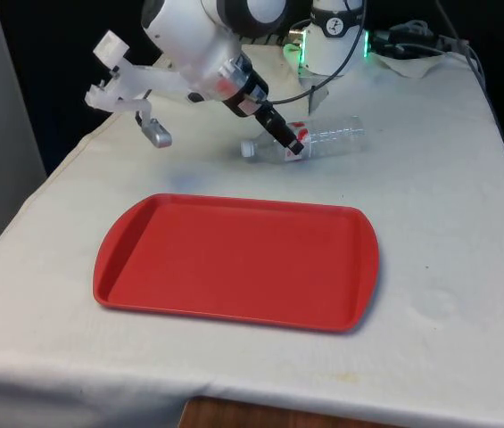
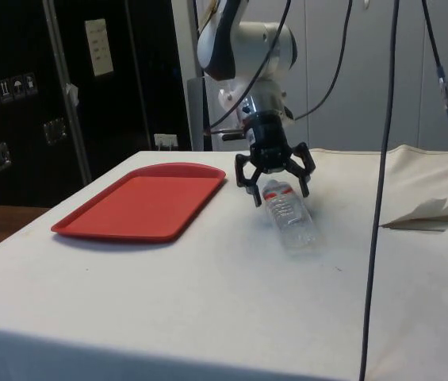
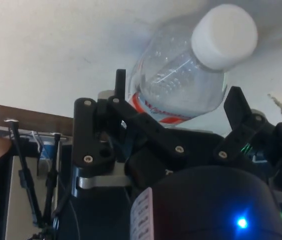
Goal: Place the bottle upright on the tray.
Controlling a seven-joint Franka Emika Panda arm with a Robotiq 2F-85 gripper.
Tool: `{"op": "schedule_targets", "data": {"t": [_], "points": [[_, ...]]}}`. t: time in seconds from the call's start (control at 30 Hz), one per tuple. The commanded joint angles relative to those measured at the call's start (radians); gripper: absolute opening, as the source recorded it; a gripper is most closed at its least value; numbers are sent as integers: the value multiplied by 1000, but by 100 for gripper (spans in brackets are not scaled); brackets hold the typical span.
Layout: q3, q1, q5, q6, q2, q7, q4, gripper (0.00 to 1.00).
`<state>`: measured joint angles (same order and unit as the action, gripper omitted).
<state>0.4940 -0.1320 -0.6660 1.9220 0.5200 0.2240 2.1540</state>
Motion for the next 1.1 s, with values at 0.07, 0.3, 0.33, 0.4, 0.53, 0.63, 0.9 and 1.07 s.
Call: {"op": "schedule_targets", "data": {"t": [0.07,0.3,0.33,0.4,0.53,0.63,0.9,1.07], "points": [[2,9,-20,-31,16,-23,-15,100],[9,4,-24,-43,20,-30,-19,100],[12,1,-18,-38,19,-26,-17,100],[9,5,-24,-48,21,-33,-19,100],[8,11,-31,-75,28,-44,-24,100],[16,2,-28,-74,24,-43,-18,100],[21,7,-52,-123,52,-66,-49,100],[20,7,-54,-126,59,-64,-58,100]]}}
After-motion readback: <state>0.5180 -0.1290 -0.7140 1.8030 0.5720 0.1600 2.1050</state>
